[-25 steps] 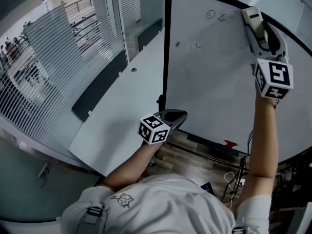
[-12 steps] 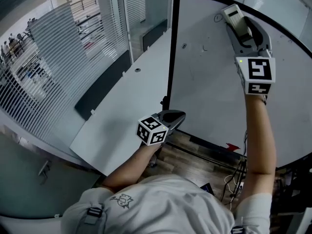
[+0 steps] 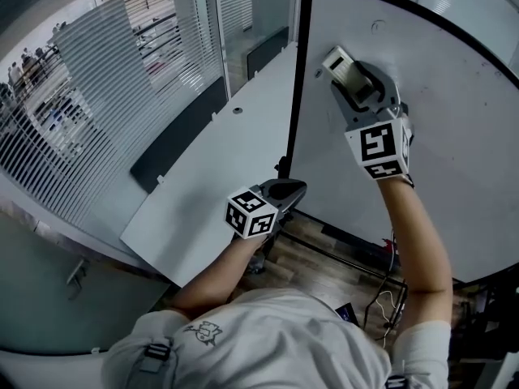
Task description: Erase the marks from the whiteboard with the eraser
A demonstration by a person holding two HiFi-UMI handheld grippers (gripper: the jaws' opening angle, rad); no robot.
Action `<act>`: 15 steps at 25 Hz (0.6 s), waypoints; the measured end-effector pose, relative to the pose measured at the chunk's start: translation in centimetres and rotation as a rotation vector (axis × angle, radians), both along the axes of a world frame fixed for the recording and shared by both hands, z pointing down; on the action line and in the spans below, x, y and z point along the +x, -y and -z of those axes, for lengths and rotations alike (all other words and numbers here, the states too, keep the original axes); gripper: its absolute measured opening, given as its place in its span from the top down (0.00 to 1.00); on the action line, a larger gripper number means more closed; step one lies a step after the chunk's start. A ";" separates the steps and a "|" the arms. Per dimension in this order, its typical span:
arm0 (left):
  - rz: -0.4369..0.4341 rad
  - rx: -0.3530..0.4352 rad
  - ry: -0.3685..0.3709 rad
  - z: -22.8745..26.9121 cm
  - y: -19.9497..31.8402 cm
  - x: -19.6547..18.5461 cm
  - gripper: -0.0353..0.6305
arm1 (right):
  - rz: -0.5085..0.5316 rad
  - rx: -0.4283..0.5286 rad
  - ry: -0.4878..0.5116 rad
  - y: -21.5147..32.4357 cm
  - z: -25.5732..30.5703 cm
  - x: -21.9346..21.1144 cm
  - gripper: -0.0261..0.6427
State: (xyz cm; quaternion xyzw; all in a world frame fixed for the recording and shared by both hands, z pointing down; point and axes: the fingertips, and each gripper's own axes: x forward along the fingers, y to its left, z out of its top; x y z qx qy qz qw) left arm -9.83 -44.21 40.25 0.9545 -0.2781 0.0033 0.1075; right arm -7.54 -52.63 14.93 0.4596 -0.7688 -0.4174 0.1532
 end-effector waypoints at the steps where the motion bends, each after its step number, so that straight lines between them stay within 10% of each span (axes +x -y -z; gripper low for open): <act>1: 0.002 -0.001 0.000 -0.1 0.0 -0.1 0.94 | 0.005 -0.018 -0.015 0.1 -1.2 -0.4 0.61; 15: -0.008 0.005 -0.003 0.4 0.1 0.3 0.94 | -0.024 0.037 0.065 -1.1 7.6 3.1 0.61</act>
